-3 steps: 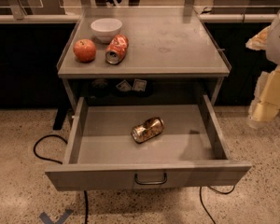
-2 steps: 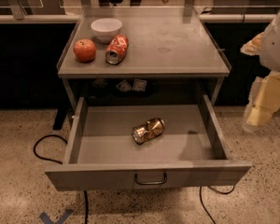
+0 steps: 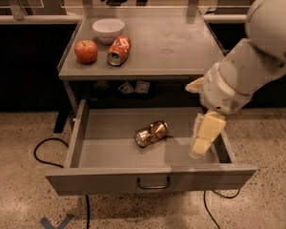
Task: Pick orange can from top drawer and place on counter
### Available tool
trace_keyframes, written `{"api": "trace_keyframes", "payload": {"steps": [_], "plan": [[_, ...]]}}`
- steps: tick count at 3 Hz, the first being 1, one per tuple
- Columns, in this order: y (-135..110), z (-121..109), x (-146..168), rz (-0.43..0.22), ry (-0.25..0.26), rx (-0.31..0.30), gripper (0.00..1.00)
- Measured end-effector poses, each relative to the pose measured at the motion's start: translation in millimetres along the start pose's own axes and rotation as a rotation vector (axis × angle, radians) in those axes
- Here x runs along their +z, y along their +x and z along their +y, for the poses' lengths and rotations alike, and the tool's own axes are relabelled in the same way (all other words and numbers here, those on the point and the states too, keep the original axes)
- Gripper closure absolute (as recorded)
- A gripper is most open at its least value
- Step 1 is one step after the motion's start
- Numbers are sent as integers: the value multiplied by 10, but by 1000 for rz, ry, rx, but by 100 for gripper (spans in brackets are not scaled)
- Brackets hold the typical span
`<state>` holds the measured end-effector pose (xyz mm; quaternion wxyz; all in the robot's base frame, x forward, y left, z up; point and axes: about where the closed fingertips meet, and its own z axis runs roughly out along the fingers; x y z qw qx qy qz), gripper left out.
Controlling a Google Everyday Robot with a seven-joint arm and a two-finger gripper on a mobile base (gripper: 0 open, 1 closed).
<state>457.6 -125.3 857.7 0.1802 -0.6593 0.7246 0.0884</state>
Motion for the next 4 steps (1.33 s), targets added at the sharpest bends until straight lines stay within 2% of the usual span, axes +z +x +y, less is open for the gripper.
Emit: {"api": "trace_keyframes", "payload": {"steps": [1,2,3,4], "plan": [[-508,-157,628,-124,-29,-54,0],[-508,-157,628,-124,-29,-54,0],[-428,-380,761,-172,-29,-37,0],[-343,-1019,1056,-282,-27,-17,0]]}}
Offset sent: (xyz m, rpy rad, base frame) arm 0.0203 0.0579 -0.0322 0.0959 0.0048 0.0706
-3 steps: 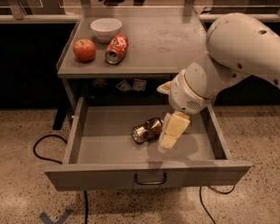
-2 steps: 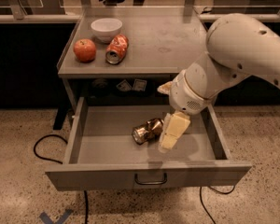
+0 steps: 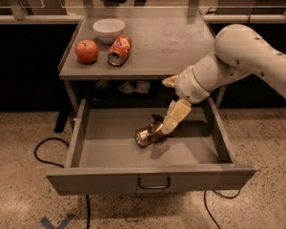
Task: Pick orange can from top drawer and place on counter
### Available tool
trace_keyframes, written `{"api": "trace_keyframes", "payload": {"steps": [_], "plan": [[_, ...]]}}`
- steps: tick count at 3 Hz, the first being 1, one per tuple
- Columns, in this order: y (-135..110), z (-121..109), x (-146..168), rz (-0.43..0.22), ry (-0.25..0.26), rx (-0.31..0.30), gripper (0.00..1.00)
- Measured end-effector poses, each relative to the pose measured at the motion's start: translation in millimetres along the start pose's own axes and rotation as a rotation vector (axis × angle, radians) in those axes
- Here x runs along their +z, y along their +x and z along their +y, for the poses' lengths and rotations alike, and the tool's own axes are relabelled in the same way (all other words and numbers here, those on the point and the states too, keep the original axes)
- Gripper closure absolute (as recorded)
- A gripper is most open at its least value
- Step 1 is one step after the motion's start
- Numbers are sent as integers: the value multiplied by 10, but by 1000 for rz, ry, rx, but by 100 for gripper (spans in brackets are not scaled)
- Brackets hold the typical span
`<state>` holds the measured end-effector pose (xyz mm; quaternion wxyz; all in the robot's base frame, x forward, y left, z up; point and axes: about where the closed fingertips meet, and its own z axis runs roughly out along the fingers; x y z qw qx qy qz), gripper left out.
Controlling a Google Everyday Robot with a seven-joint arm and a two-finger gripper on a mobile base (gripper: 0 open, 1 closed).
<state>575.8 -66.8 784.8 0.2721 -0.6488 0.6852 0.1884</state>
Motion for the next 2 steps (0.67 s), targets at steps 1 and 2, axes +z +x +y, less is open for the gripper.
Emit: {"api": "trace_keyframes", "payload": {"steps": [1,2], "plan": [[0,0,0,0,0,0,0],[-34,5,85,30,-25,-21,0]]}}
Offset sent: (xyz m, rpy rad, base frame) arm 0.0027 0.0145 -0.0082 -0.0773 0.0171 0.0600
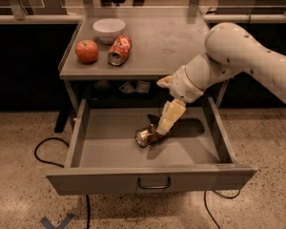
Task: Pick orange can from top drawer and place on counter
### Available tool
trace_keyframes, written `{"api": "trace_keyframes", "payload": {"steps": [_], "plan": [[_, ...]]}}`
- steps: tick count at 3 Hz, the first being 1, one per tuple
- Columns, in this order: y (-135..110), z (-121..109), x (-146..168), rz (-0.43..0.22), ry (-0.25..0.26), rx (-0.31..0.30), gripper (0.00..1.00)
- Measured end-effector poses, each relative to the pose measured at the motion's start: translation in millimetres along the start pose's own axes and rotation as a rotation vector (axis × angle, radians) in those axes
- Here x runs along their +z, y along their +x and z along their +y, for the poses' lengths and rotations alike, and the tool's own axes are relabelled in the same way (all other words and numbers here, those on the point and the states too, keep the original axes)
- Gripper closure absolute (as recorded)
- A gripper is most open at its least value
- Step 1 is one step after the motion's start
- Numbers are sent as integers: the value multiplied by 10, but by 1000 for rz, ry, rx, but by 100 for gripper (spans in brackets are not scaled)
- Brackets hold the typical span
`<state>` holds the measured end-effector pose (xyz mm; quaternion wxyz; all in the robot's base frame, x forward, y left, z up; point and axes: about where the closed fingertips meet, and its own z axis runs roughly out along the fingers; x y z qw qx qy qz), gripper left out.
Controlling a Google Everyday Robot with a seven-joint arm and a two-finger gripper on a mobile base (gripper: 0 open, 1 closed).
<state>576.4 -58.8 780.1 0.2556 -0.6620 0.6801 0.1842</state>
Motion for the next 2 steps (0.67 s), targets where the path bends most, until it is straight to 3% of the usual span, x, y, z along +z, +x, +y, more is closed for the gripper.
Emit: {"api": "trace_keyframes", "payload": {"steps": [1,2], "plan": [[-73,21,336,-5,-70,-11,0],[-72,21,337,-5,-70,-11,0]]}}
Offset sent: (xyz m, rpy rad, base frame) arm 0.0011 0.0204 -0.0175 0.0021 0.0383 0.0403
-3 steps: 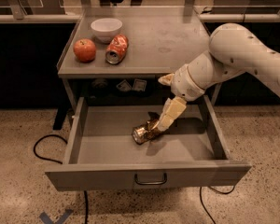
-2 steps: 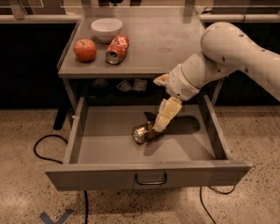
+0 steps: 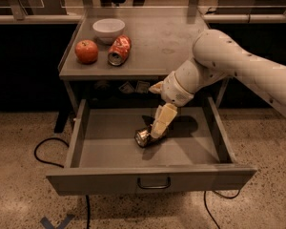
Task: Pick orange can from top drawer and place on counter
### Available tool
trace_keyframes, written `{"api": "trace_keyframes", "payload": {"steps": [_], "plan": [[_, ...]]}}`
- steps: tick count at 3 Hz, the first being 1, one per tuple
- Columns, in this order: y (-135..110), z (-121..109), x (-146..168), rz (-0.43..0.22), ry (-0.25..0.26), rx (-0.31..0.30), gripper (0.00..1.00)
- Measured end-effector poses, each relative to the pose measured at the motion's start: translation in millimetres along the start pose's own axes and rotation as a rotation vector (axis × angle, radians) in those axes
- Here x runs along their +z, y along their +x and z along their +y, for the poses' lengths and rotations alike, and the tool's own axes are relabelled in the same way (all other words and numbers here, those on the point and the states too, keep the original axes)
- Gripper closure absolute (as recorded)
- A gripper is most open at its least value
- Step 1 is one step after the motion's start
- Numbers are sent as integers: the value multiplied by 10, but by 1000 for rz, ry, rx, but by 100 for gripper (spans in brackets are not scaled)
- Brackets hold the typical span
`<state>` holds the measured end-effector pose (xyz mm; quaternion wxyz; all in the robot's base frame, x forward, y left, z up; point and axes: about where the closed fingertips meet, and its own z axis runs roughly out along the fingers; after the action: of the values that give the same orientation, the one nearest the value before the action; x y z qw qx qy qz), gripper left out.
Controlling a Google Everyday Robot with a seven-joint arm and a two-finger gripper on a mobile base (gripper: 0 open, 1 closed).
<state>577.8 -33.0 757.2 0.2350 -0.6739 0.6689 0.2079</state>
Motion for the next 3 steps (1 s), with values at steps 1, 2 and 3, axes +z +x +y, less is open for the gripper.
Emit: {"api": "trace_keyframes", "payload": {"steps": [1,2,3], "plan": [[264,-75,235,95,-23,56,0],[741,-199,519,101,-53,148,0],[741,-199,520,101,-53,148,0]]}}
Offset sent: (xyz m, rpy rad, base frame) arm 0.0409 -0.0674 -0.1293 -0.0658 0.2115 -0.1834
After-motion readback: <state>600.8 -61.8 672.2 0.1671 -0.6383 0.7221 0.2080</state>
